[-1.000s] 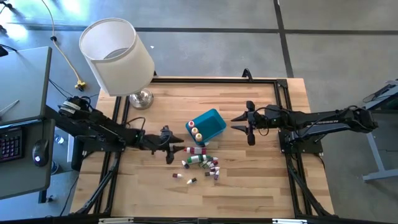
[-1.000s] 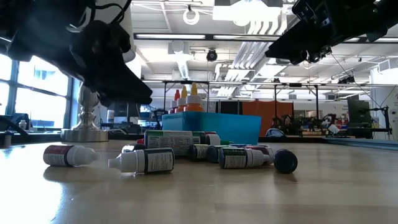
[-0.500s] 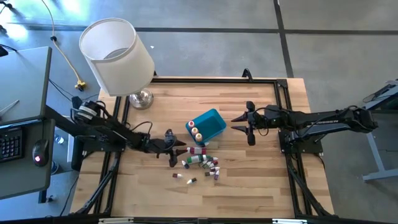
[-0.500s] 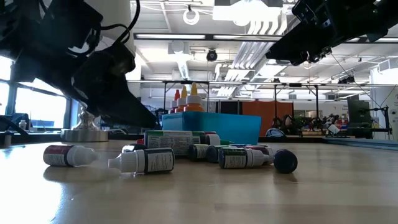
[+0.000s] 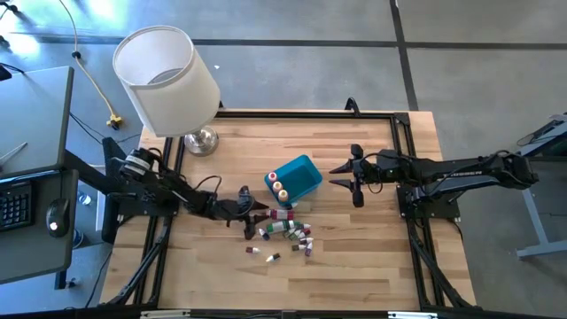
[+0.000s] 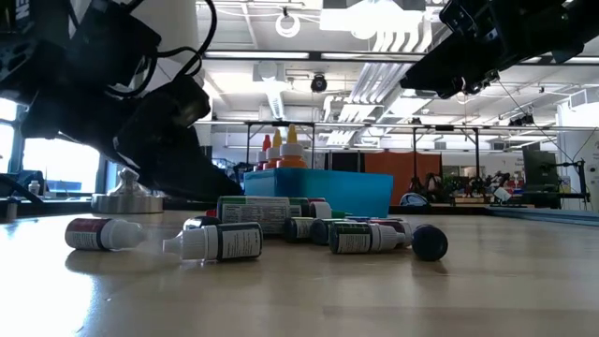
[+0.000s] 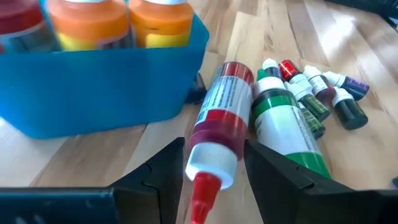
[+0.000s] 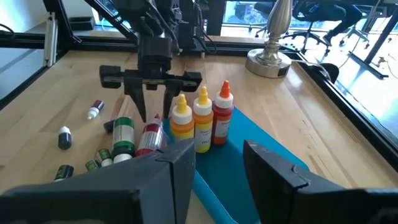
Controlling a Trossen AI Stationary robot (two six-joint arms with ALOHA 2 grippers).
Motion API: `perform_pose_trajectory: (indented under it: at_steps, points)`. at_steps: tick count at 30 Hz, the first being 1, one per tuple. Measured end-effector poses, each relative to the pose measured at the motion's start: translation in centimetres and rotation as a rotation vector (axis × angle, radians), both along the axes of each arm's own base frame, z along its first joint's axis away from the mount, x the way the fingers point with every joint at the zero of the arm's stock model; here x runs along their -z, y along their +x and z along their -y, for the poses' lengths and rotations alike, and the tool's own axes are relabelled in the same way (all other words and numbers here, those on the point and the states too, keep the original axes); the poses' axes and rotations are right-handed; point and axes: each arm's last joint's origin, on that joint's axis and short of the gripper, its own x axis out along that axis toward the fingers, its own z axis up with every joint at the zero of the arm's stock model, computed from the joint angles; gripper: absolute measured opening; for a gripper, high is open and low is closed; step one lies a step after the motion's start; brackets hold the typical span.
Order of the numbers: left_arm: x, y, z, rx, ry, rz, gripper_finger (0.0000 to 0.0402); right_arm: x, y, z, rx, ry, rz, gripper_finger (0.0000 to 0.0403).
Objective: Pick & Place food coloring
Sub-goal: Put the large red food coloring bottle into the bin
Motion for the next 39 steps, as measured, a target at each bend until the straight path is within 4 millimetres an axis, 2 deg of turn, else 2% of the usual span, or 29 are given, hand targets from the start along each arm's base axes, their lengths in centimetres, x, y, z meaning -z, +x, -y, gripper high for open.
perform_pose_trajectory:
  at_steps: [9, 12, 20, 27, 32, 36, 39]
  points:
    - [0.8, 0.8, 0.2, -0.001, 0.056, -0.137, 0.0163, 0.0, 0.0, 0.0, -0.001, 0.001, -0.002, 0.0129]
    - [0.6, 0.9, 0.2, -0.011, 0.063, -0.128, 0.0160, 0.0, 0.0, 0.0, -0.001, 0.001, -0.002, 0.0129]
    - [0.4, 1.0, 0.3, 0.010, 0.053, -0.107, 0.0101, 0.0, 0.0, 0.0, -0.001, 0.000, -0.002, 0.0129]
    - [0.1, 1.4, 0.4, 0.031, 0.081, -0.098, 0.0095, 0.0, 0.0, 0.0, 0.000, 0.000, -0.003, 0.0129]
    - [0.1, 1.4, 0.4, 0.032, 0.086, -0.098, 0.0073, 0.1, 0.0, 0.0, -0.008, 0.007, -0.007, 0.0129]
    - [0.1, 1.4, 0.4, 0.001, 0.023, -0.090, 0.0066, 0.8, 0.0, -0.3, -0.074, 0.097, -0.077, 0.0129]
    - [0.1, 1.4, 0.4, -0.002, 0.016, -0.089, 0.0075, 2.3, 0.2, -0.4, -0.080, 0.164, -0.196, 0.0129]
